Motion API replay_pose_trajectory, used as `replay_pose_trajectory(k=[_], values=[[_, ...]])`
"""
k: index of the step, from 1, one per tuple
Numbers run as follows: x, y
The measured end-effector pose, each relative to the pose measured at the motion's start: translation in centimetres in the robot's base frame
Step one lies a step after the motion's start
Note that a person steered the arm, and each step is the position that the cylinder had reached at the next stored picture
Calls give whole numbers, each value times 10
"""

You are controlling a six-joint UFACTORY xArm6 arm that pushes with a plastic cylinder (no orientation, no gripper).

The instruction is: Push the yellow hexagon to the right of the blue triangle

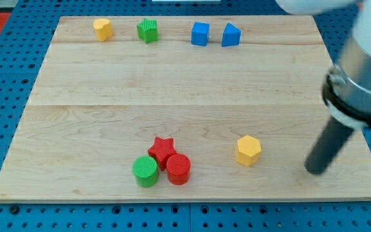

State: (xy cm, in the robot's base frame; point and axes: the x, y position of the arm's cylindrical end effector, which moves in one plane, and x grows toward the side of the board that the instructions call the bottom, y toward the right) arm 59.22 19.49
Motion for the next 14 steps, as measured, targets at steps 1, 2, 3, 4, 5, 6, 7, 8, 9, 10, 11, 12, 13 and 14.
replay_pose_trajectory(k=[1,2,3,4,5,6,7,8,9,10,11,12,13,14], values=[[16,-39],[-15,-79],[-45,-114],[-78,-157],[-95,-137],[-128,-92],[-172,-88],[-190,-67],[-168,-65],[-175,-29],[-217,-17],[-256,-15],[-227,-16],[-210,-27]])
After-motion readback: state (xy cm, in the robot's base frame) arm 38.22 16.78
